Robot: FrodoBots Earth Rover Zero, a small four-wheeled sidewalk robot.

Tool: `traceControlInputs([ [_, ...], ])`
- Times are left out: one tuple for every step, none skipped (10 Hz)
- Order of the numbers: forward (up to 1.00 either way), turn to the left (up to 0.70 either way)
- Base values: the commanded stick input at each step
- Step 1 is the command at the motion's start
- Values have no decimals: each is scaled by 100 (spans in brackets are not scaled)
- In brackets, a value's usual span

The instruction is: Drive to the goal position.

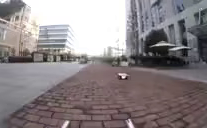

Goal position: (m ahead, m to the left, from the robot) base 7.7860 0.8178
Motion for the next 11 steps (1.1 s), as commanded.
traceControlInputs([
  [70, 0],
  [70, 0],
  [70, 0],
  [70, 0],
  [70, 0],
  [70, -1],
  [70, -6],
  [70, -14],
  [70, -14],
  [70, -14],
  [70, -14],
])
